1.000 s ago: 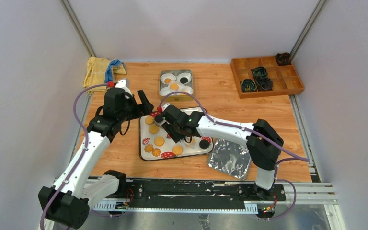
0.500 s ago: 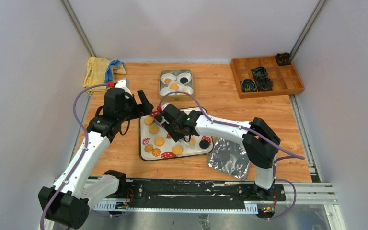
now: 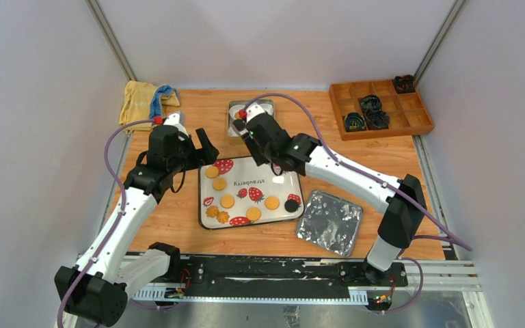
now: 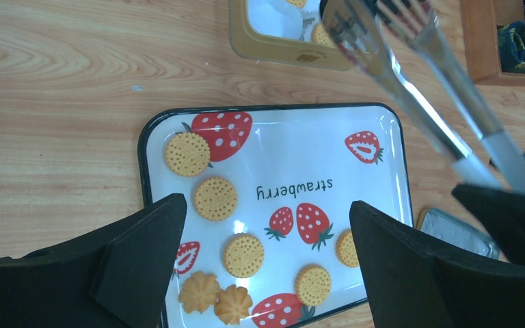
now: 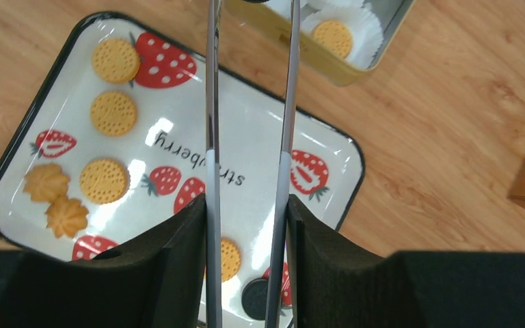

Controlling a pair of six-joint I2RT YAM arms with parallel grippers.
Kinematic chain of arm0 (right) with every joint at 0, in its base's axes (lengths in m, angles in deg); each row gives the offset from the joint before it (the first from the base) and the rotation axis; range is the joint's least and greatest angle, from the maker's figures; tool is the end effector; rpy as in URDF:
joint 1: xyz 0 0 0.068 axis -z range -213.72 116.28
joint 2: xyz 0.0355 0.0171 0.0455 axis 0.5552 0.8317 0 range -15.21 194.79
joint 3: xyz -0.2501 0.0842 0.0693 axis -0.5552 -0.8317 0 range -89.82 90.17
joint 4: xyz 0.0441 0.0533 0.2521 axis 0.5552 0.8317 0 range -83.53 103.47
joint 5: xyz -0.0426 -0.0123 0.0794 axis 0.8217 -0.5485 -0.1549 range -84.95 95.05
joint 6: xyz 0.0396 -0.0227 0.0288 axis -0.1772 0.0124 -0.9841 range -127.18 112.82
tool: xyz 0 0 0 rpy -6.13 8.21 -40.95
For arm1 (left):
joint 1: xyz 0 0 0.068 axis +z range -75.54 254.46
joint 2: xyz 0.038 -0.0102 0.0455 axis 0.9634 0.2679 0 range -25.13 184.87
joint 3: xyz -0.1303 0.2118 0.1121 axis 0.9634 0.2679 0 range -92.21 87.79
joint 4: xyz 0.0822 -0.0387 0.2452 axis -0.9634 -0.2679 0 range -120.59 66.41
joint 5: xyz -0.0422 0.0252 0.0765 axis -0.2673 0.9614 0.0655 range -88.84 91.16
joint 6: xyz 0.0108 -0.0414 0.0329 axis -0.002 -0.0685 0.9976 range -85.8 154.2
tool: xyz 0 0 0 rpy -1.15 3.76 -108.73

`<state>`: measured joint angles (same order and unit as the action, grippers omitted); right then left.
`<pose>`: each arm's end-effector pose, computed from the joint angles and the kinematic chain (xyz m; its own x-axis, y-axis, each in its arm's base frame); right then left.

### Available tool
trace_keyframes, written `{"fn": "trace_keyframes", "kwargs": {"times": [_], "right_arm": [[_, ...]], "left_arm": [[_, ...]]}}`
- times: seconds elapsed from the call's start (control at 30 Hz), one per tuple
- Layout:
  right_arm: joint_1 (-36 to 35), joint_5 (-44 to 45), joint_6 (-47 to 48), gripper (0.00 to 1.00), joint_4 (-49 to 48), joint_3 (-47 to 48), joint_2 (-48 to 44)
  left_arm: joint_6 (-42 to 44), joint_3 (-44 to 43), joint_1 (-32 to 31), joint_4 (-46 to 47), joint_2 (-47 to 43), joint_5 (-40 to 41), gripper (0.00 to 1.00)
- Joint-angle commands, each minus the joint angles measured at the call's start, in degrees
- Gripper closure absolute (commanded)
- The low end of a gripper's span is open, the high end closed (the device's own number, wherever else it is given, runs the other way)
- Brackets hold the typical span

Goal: Pack the cookies

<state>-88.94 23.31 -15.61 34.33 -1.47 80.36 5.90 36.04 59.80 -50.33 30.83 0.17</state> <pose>0.2285 0.3094 0.3431 -0.4172 -0.3565 -0.8360 -0.5788 0.8134 -0.0581 0.2079 -0.0550 0.3176 -0.5649 -0.3421 -0.7509 -0.0004 0.9101 -0.4143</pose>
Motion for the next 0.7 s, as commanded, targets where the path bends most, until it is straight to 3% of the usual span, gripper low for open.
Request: {"fn": "trace_keyframes", "kwargs": {"times": [0.0, 0.27, 0.67], "right_arm": [[4.3, 0.9, 1.7, 0.75, -0.6, 5.2, 4.6], [7.4, -3.1, 2.3, 0.76, -1.1, 12.7, 14.1], [8.3, -5.2, 2.8, 0.77, -1.1, 15.4, 19.5]], "left_arm": [[0.4, -0.5, 0.0, -0.1, -0.2, 0.4, 0.04], [1.3, -0.5, 0.0, -0.7, -0.4, 0.9, 0.04], [1.4, -0.5, 0.0, 0.0, 1.0, 0.9, 0.04]]}}
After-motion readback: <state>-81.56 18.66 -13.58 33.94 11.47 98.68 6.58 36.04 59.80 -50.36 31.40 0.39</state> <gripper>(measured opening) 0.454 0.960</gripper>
